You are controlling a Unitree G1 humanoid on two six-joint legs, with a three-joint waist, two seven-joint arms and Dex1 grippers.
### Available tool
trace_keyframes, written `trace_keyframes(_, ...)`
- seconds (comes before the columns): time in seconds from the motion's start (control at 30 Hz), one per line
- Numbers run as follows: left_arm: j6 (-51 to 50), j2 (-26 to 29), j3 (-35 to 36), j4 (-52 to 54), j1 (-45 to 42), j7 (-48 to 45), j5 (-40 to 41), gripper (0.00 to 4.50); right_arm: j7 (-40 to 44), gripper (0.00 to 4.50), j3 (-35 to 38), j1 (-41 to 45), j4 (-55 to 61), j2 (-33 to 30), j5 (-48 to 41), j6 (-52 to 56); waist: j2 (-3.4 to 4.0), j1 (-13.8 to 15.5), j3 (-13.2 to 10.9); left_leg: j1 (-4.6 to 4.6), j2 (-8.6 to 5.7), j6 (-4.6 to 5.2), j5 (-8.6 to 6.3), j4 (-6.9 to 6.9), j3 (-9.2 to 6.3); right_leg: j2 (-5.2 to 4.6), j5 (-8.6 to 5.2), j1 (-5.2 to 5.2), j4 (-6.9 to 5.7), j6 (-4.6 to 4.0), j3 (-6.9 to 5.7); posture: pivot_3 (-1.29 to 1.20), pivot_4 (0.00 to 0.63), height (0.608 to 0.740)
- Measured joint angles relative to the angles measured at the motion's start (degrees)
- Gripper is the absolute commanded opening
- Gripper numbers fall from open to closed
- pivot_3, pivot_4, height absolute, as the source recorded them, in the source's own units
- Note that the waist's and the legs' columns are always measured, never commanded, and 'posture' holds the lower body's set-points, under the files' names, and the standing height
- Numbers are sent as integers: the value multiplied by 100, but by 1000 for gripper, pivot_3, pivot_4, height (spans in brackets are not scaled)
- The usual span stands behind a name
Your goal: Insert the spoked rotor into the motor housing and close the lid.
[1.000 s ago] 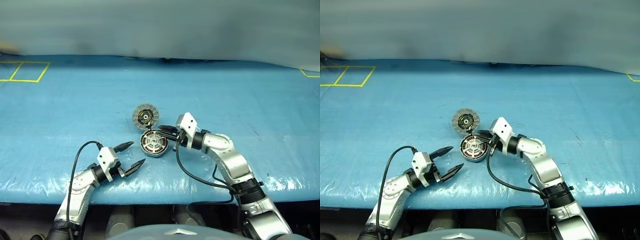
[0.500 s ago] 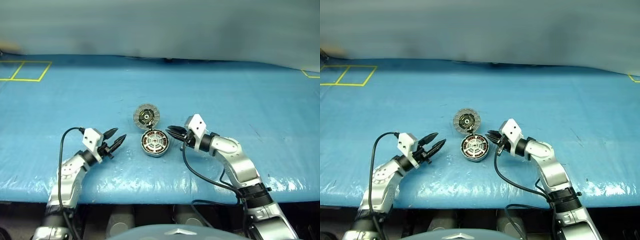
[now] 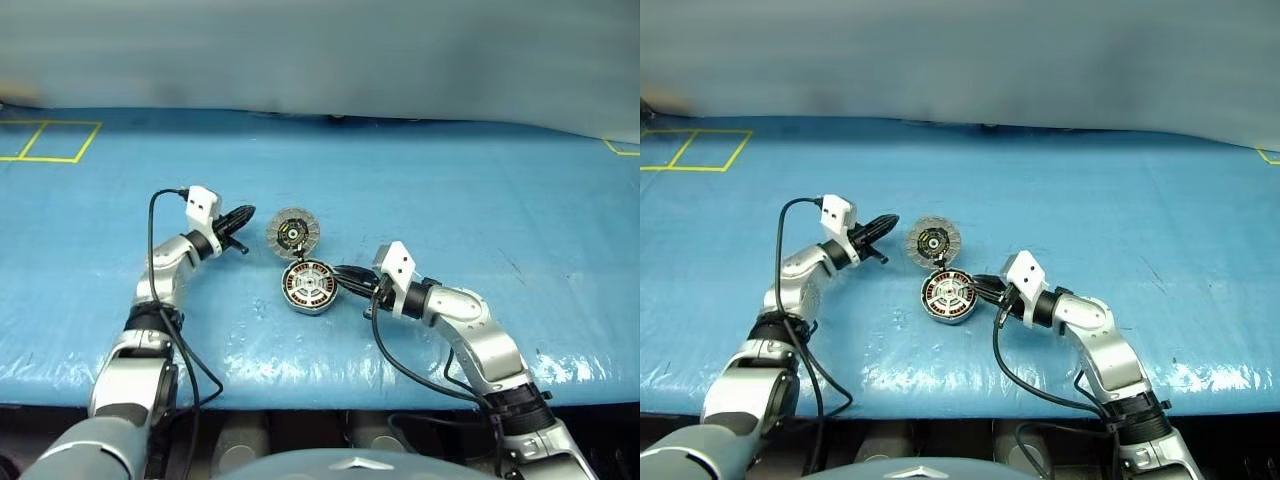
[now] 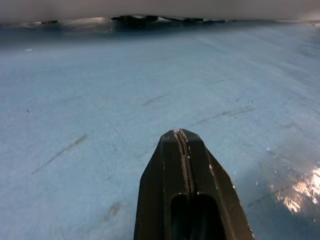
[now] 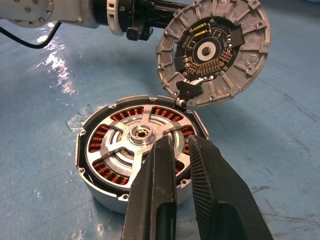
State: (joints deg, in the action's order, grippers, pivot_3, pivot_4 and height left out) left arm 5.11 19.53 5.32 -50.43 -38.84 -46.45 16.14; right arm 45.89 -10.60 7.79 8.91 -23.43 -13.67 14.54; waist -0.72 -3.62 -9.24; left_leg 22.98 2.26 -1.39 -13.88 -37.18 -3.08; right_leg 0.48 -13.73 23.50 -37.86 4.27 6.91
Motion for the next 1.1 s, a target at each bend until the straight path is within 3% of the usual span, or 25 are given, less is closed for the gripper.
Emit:
trace_keyframes(0.27, -491, -260, 84, -910, -664, -1524, 165, 21, -177, 567, 23, -164, 293, -96, -1, 103, -1, -19, -1, 7, 0, 0, 0, 0, -5, 2, -1, 5, -1, -1, -2, 0, 150, 740)
trace_keyframes(0.6, -1244, -323, -207, -1024, -1409, -3177, 53, 21, -299, 567, 35, -273, 443, -117, -5, 108, -3, -36, -2, 9, -1, 0, 0, -4, -7, 3, -1, 5, -4, -1, -2, 0, 150, 740)
trace_keyframes(0.8, -1644, -308, -654, -541, -1392, -4032, -71, 21, -398, 567, 43, -278, 440, -122, 5, 107, -3, -28, -2, 9, -1, 0, 0, -6, -10, 2, -2, 3, -5, -2, -3, 0, 150, 740)
trace_keyframes(1.1, -1965, -233, -1324, 293, -498, -4439, -387, 21, -662, 567, 358, -274, 310, -340, 158, 105, -3, -27, -2, 9, 0, 1, 0, -8, -10, 3, -2, 5, -11, -3, -2, 0, 150, 740)
